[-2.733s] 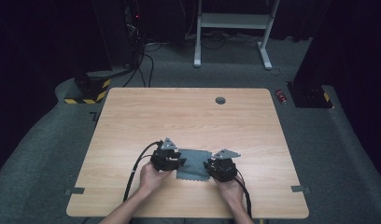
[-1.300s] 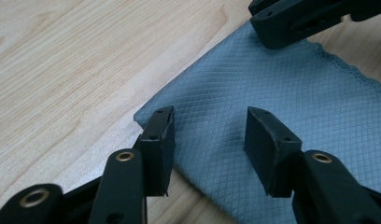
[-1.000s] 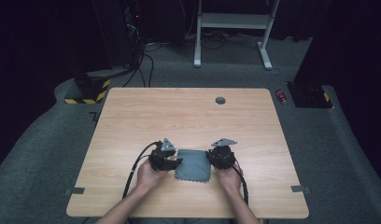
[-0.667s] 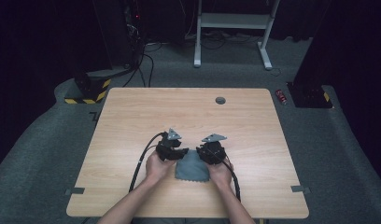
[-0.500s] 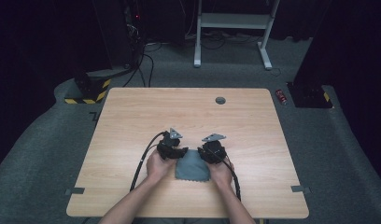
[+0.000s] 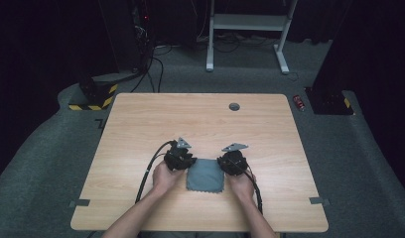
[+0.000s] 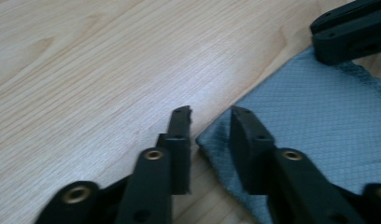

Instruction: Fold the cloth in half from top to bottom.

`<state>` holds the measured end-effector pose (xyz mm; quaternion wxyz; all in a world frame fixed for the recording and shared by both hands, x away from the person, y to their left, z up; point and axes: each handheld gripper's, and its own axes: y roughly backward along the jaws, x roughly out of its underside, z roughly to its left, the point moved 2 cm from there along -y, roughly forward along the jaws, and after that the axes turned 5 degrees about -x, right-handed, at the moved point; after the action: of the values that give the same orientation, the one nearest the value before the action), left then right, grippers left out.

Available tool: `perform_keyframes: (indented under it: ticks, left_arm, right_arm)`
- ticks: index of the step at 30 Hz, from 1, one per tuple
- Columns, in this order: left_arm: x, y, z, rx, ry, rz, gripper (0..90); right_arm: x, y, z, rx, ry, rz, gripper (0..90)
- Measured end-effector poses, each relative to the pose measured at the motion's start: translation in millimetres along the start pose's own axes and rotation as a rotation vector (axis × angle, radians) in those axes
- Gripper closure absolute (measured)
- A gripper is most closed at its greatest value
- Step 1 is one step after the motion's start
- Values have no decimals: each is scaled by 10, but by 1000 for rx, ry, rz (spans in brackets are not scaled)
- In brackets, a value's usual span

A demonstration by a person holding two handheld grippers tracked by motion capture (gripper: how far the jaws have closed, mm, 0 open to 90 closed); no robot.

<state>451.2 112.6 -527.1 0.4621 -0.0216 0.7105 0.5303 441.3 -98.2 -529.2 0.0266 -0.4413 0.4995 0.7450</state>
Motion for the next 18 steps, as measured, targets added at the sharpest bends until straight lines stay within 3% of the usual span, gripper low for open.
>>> perform_keyframes:
  ticks: [3,5,7,8,12,16,18]
  left_arm:
    - [-18,-8,13,24,-6,7,832]
    - [-40,-28,42,34,15,8,869]
    - [-99,-51,75,12,1,21,878]
    - [-118,-54,94,-2,-9,11,880]
    - [-187,-126,179,-22,18,10,881]
    - [-215,-184,242,-41,47,0,858]
    - [-210,-157,254,-47,54,2,787]
  right_arm:
    - [-35,-22,7,9,19,10,878]
    - [-67,-41,-4,17,22,15,885]
    - [-111,-70,-16,31,27,21,887]
    - [-146,-88,-25,39,27,26,887]
    - [-264,-149,-59,70,39,34,886]
    - [-317,-239,-137,71,-11,28,878]
    - [-324,-248,-149,76,-24,23,831]
